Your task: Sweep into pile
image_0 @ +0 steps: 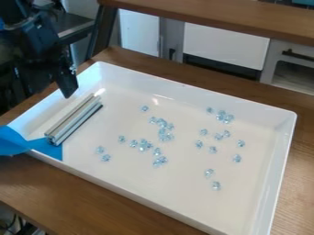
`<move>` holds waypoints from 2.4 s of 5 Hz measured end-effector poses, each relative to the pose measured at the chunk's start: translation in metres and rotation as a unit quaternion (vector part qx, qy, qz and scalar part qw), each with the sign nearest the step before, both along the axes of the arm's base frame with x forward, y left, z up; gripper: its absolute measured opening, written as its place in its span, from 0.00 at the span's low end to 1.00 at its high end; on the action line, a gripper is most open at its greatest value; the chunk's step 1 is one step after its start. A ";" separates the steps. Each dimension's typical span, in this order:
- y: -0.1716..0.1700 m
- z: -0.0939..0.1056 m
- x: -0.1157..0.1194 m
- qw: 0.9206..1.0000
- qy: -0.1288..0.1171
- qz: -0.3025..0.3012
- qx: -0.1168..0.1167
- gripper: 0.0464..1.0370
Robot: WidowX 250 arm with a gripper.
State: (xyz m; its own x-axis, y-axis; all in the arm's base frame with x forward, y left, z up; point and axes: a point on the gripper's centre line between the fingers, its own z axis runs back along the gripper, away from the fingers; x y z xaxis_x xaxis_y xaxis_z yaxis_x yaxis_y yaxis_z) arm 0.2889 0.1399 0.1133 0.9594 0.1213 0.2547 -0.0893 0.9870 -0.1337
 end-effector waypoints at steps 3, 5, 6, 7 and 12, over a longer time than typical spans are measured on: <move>0.001 -0.024 0.010 1.000 0.005 0.021 0.001 0.96; 0.003 -0.050 0.017 1.000 0.005 0.023 -0.002 0.96; -0.001 -0.056 0.020 1.000 0.001 0.014 0.005 0.96; 0.000 -0.065 0.018 1.000 0.007 0.012 0.012 0.93; -0.042 -0.069 -0.009 0.999 0.011 -0.047 0.006 0.33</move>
State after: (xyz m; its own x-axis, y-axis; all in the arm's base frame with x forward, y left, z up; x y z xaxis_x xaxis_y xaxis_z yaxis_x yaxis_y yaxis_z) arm 0.2800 0.0979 0.0440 0.9715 0.0274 0.2353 0.0012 0.9927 -0.1203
